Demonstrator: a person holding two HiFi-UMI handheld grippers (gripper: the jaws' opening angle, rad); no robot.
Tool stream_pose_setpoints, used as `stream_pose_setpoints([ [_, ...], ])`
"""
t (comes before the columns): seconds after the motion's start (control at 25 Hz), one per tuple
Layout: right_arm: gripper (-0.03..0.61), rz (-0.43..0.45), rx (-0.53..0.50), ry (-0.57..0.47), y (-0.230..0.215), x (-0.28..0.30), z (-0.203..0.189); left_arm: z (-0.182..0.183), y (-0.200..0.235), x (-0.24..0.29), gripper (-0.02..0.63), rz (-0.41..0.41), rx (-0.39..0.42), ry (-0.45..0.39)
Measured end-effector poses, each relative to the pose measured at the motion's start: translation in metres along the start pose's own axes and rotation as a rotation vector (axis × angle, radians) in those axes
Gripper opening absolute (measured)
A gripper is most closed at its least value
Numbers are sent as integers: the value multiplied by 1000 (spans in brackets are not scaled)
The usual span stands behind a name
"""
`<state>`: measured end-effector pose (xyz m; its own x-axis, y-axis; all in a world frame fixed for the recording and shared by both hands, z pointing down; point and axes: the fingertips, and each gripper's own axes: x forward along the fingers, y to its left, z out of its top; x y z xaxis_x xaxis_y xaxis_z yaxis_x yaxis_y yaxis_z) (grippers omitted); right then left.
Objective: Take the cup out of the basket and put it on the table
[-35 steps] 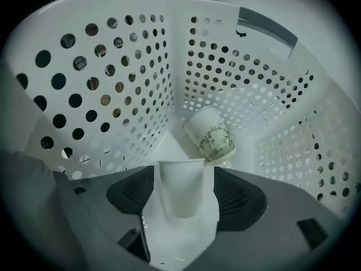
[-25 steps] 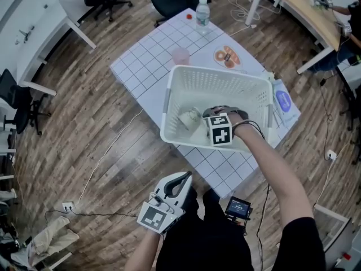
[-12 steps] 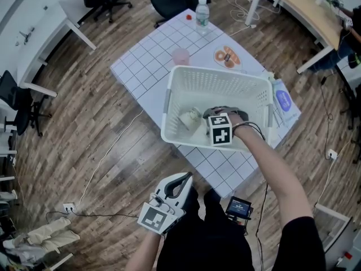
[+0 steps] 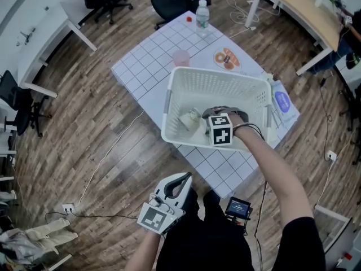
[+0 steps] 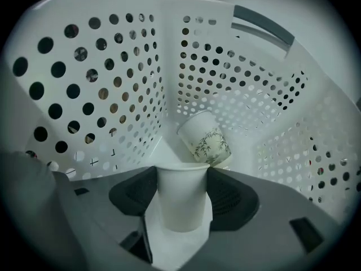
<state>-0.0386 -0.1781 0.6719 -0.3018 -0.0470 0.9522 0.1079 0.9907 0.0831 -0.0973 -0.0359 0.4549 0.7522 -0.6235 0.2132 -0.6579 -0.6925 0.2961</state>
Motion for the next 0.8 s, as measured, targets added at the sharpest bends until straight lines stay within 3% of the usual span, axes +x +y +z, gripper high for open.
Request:
stream_pose_setpoints([
  [0.28,285,-42,34,-20,-13,-19,2,6,-5,1,7,-12,14,-14],
  [0.8,284,-166,138,-164,-42,-85,26,18,-13,-3,8,-30,41,-33],
])
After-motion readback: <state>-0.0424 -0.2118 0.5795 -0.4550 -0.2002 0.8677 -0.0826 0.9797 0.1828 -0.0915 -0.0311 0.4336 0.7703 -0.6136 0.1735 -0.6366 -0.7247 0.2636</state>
